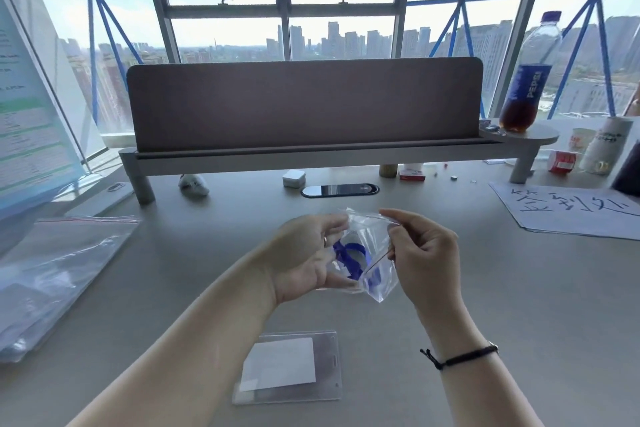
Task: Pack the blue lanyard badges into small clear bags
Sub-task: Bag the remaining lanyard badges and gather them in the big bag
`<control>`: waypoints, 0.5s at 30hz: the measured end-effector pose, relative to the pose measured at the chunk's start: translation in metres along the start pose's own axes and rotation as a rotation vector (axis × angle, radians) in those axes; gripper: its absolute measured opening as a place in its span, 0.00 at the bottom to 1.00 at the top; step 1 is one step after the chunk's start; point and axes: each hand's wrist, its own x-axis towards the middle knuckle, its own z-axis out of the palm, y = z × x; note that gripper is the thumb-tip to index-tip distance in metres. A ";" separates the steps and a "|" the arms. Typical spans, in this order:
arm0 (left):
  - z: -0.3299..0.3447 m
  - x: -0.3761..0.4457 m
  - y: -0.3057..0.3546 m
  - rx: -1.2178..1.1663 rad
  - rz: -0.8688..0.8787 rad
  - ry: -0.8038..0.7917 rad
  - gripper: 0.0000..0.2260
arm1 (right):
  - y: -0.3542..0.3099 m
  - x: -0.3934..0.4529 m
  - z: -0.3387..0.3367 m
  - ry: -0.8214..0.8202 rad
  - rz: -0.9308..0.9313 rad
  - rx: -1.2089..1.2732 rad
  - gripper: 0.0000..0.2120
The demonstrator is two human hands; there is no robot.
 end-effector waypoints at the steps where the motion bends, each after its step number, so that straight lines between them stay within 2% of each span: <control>1: -0.001 -0.002 0.001 0.027 0.032 0.014 0.14 | 0.001 0.000 0.001 0.004 0.003 -0.008 0.18; 4: -0.006 -0.008 0.003 0.109 0.153 0.109 0.13 | 0.005 0.001 0.002 0.015 0.026 -0.022 0.16; 8: -0.026 -0.023 -0.001 0.339 0.310 0.237 0.11 | 0.009 0.003 0.001 0.047 0.065 -0.023 0.16; 11: -0.050 -0.034 -0.018 0.518 0.346 0.304 0.10 | 0.008 0.003 0.000 0.060 0.073 -0.022 0.15; 13: -0.072 -0.039 -0.032 0.765 0.323 0.294 0.09 | 0.007 0.002 0.000 0.063 0.060 -0.032 0.15; 15: -0.089 -0.044 -0.043 1.106 0.222 0.216 0.13 | 0.007 0.001 0.002 0.051 0.041 -0.043 0.16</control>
